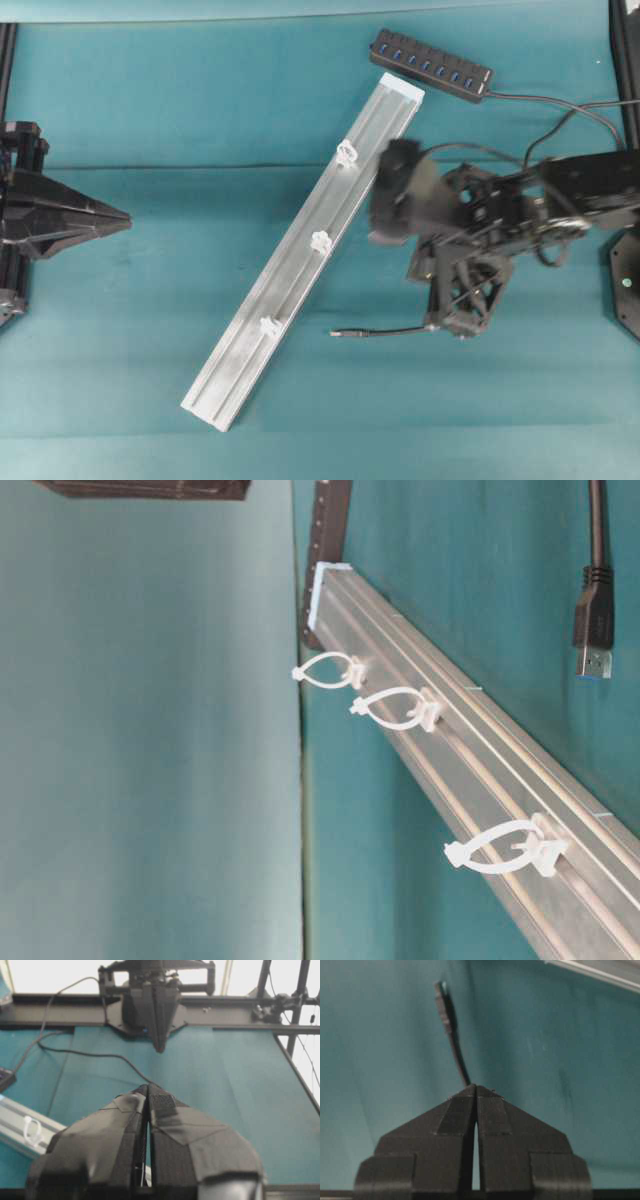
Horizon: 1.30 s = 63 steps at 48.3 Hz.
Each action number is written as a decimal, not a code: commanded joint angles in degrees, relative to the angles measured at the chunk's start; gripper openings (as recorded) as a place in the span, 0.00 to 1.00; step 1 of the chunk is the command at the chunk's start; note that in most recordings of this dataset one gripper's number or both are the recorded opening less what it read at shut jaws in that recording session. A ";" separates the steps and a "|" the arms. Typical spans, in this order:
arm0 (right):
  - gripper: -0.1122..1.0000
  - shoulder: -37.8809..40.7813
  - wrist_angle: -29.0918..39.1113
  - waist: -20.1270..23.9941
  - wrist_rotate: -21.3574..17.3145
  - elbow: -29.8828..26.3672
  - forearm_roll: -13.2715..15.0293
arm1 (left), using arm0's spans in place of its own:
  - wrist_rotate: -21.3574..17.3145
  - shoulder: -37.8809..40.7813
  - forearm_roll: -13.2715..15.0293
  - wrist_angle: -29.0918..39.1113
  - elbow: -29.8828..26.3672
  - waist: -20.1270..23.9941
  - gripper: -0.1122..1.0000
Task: Pass the USB cable through three rings with both arms.
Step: 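Move the right gripper over the black USB cable's loose end, then lower the right gripper and close it on the cable near the plug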
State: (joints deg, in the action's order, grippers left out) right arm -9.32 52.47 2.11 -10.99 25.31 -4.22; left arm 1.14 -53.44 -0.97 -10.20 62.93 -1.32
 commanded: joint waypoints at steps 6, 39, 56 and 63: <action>0.42 4.57 1.05 2.11 2.11 -3.43 0.35 | -0.09 0.18 -0.18 -0.26 -1.49 -0.09 0.09; 0.80 11.07 -7.56 2.99 1.93 1.32 3.25 | 0.09 -2.46 -0.18 2.81 -1.05 0.44 0.09; 0.80 14.68 -11.43 4.13 2.29 3.87 3.52 | -0.18 -1.93 -0.18 2.02 -0.97 0.44 0.09; 0.80 15.82 -12.74 4.92 2.46 4.48 3.43 | -0.09 -1.93 -0.18 1.85 -0.88 0.44 0.09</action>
State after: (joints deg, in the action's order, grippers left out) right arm 5.45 40.52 6.42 -9.05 29.88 -0.88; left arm 1.05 -55.72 -0.97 -7.82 62.93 -0.97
